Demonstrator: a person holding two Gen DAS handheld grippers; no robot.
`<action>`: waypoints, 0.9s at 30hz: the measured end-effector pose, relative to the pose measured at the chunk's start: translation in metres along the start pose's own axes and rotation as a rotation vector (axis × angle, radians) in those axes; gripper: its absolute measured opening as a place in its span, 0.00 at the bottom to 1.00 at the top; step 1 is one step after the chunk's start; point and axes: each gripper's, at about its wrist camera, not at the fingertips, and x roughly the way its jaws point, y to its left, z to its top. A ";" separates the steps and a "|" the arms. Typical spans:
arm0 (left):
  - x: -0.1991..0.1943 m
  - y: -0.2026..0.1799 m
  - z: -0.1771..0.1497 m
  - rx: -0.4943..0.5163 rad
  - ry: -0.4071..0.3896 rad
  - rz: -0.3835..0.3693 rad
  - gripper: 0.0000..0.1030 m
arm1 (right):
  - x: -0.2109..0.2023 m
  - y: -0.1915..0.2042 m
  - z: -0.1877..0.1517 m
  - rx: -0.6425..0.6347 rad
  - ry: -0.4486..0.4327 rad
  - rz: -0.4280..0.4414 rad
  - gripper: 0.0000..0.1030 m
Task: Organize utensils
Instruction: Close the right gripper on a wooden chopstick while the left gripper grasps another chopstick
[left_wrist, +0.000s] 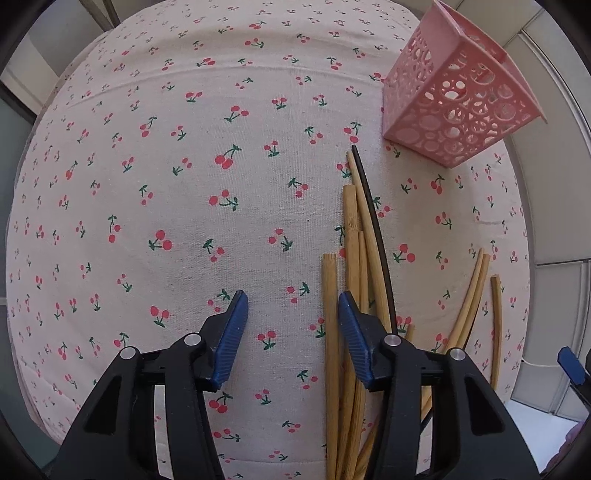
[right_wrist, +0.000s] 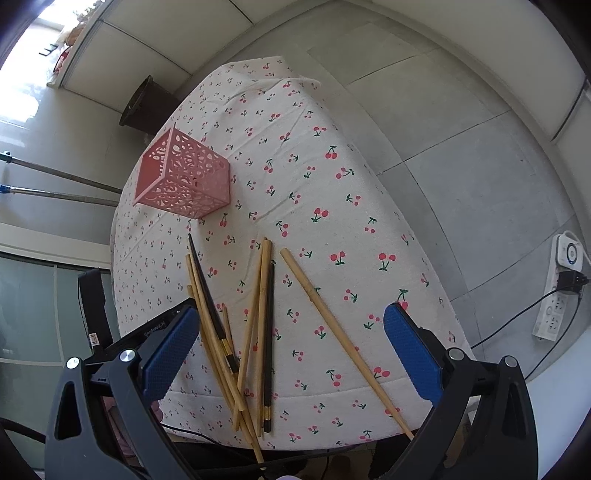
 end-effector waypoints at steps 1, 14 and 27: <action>0.001 -0.007 -0.003 0.028 -0.011 0.036 0.46 | 0.001 0.000 0.000 -0.001 -0.002 -0.009 0.95; -0.013 -0.003 -0.013 -0.013 -0.067 -0.046 0.06 | 0.057 0.011 0.009 -0.069 0.058 -0.150 0.69; -0.052 0.039 -0.003 -0.013 -0.147 -0.130 0.06 | 0.096 0.046 0.002 -0.273 0.027 -0.366 0.14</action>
